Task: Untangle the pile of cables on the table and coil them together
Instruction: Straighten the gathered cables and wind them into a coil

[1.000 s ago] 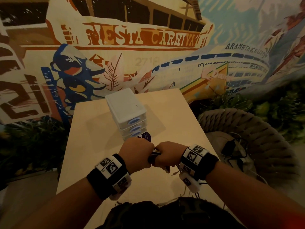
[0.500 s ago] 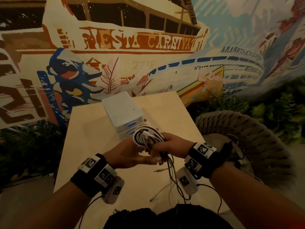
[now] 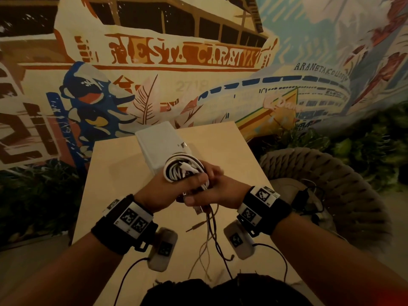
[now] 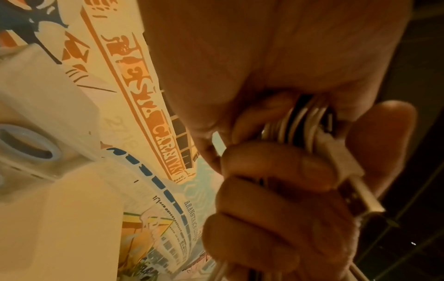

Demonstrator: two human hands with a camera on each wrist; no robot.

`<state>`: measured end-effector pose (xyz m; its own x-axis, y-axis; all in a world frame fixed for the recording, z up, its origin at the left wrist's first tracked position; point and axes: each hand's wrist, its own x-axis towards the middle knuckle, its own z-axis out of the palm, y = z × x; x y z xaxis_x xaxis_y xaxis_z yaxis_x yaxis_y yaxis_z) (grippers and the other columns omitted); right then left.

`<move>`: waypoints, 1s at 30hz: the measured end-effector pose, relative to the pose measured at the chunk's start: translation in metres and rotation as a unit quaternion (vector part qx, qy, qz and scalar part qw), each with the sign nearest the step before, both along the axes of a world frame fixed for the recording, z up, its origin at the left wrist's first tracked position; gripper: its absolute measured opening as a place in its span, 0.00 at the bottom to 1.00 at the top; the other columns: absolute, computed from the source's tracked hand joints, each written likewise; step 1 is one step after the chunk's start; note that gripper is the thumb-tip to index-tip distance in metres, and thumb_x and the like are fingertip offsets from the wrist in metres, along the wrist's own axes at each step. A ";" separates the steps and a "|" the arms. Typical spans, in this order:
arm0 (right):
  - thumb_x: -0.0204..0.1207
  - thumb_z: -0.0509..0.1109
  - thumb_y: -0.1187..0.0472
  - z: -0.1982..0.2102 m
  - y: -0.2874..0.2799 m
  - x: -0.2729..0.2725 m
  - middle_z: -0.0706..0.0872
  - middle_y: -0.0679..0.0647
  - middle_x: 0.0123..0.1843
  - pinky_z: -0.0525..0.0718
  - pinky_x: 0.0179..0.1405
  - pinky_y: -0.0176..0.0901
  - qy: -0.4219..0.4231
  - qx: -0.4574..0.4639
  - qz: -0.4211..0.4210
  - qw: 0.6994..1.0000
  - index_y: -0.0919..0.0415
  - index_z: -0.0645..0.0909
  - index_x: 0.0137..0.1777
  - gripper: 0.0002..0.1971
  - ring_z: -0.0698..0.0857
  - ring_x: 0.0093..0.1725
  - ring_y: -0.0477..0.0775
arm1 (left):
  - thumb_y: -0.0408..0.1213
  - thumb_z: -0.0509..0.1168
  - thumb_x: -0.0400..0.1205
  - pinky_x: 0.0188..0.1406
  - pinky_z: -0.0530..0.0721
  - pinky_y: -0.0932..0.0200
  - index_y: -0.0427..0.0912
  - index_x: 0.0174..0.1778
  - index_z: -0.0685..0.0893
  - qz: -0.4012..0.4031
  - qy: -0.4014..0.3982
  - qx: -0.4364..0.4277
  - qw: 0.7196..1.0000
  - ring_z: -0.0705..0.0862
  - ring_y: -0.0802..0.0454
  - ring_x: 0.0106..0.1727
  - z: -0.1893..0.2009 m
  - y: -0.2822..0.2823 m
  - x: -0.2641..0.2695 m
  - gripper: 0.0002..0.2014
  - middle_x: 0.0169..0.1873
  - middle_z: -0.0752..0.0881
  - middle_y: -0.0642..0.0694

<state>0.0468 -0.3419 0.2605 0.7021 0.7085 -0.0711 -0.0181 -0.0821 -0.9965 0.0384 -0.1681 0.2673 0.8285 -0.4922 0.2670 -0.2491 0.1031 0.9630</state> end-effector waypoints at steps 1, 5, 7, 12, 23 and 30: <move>0.78 0.76 0.71 -0.004 0.000 0.001 0.82 0.79 0.62 0.89 0.53 0.66 0.003 -0.007 0.015 1.000 0.53 0.75 0.73 0.27 0.86 0.55 0.74 | 0.30 0.72 0.83 0.54 0.88 0.53 0.49 0.48 0.92 0.017 0.016 -0.011 1.000 0.90 0.43 0.62 -0.002 0.002 0.000 0.08 0.53 0.93 0.43; 0.84 0.72 0.51 -0.021 -0.007 0.000 0.87 0.60 0.37 0.88 0.51 0.55 -0.016 -0.188 0.033 0.982 0.66 0.83 0.60 0.16 0.89 0.41 0.62 | 0.36 0.71 0.82 0.61 0.88 0.41 0.36 0.51 0.87 0.099 0.071 -0.060 0.991 0.89 0.38 0.50 -0.007 0.010 0.008 0.08 0.44 0.89 0.34; 0.86 0.65 0.43 -0.033 -0.014 -0.006 0.81 0.48 0.28 0.87 0.44 0.46 -0.001 -0.240 0.028 0.970 0.57 0.84 0.45 0.18 0.85 0.32 0.50 | 0.35 0.70 0.82 0.60 0.88 0.41 0.40 0.48 0.88 0.113 0.105 -0.086 0.984 0.87 0.40 0.44 -0.003 0.016 0.010 0.03 0.39 0.86 0.36; 0.85 0.59 0.37 -0.054 -0.029 -0.011 0.71 0.44 0.27 0.78 0.38 0.46 0.048 -0.224 0.004 0.973 0.52 0.79 0.42 0.21 0.70 0.27 0.47 | 0.35 0.77 0.80 0.54 0.89 0.38 0.39 0.45 0.88 0.137 0.067 0.077 0.985 0.89 0.41 0.43 -0.017 0.032 0.013 0.05 0.38 0.89 0.36; 0.91 0.53 0.44 -0.055 -0.028 -0.010 0.70 0.49 0.29 0.75 0.31 0.43 0.092 -0.244 -0.041 0.965 0.59 0.81 0.50 0.22 0.68 0.27 0.48 | 0.51 0.68 0.82 0.46 0.84 0.63 0.47 0.48 0.91 0.062 -0.141 0.371 0.916 0.87 0.58 0.42 -0.040 0.028 0.012 0.13 0.37 0.89 0.53; 0.92 0.52 0.51 -0.055 -0.026 -0.007 0.68 0.51 0.29 0.69 0.29 0.43 0.147 -0.217 -0.055 0.963 0.61 0.83 0.47 0.22 0.64 0.27 0.49 | 0.49 0.69 0.84 0.34 0.77 0.62 0.49 0.45 0.86 -0.010 -0.195 0.534 0.822 0.79 0.57 0.31 -0.044 0.024 0.011 0.09 0.33 0.86 0.53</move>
<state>0.0395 -0.3677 0.2052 0.6759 0.4891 -0.5514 -0.3266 -0.4719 -0.8189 0.0495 -0.1443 0.2230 0.7716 -0.6306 -0.0835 -0.5686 -0.7426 0.3539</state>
